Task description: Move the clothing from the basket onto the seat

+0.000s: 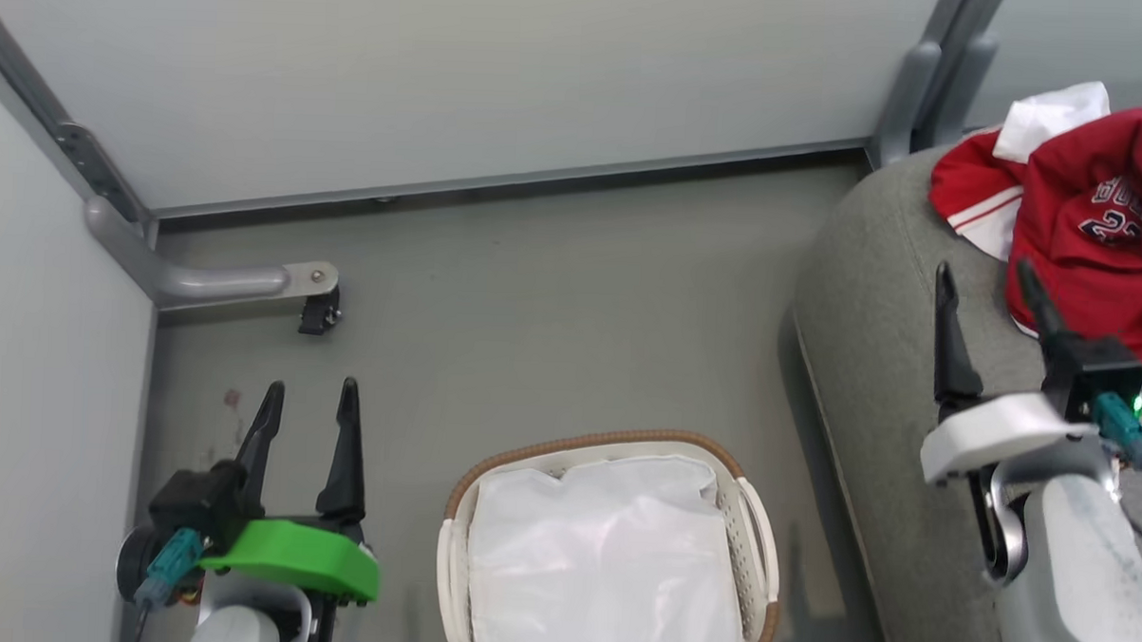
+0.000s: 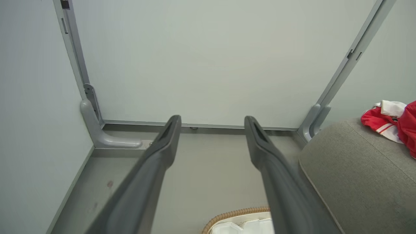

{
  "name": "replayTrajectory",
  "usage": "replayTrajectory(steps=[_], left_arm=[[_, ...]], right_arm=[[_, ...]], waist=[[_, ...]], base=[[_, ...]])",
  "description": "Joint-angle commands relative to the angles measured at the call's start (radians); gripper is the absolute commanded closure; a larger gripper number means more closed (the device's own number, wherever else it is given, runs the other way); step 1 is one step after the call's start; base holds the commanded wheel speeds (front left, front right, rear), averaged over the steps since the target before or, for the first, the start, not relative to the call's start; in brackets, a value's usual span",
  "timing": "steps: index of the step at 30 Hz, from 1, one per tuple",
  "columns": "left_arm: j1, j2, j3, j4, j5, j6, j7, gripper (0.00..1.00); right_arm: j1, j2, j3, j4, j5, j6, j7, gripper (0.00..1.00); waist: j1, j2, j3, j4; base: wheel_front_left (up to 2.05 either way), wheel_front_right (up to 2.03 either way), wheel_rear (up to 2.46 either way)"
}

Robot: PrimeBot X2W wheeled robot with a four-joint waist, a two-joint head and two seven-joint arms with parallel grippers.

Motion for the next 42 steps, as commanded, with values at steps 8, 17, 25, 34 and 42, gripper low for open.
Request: replayTrajectory(steps=[8, 17, 25, 34, 42], left_arm=[[0.099, -0.002, 0.041, -0.017, 0.008, 0.011, 0.0, 0.0], [0.142, -0.002, 0.036, -0.023, 0.001, 0.022, 0.0, 0.0], [0.151, -0.002, 0.03, -0.018, -0.016, 0.024, 0.0, 0.0], [0.143, -0.002, 0.035, -0.02, -0.027, 0.02, 0.0, 0.0], [0.141, -0.002, 0.04, -0.016, -0.031, 0.022, 0.0, 0.0]], right_arm=[[0.154, -0.003, 0.096, -0.015, 0.141, -0.001, -0.002, 0.0], [0.246, -0.003, 0.122, -0.054, 0.168, -0.001, -0.002, 0.0], [0.271, -0.003, 0.127, -0.076, 0.171, -0.001, -0.002, 0.0], [0.278, -0.003, 0.123, -0.089, 0.18, -0.001, -0.002, 0.0], [0.275, -0.003, 0.12, -0.094, 0.184, -0.001, -0.002, 0.0]], waist=[[0.0001, 0.0, -0.068, 0.048], [0.0001, 0.0, -0.093, 0.055], [0.0001, 0.0, -0.105, 0.046], [0.0001, 0.0, -0.106, 0.042], [0.0001, 0.0, -0.105, 0.041]], base=[[0.0, 0.0, 0.0], [0.0, 0.0, 0.0], [0.0, 0.0, 0.0], [0.0, 0.0, 0.0], [0.0, 0.0, 0.0]])
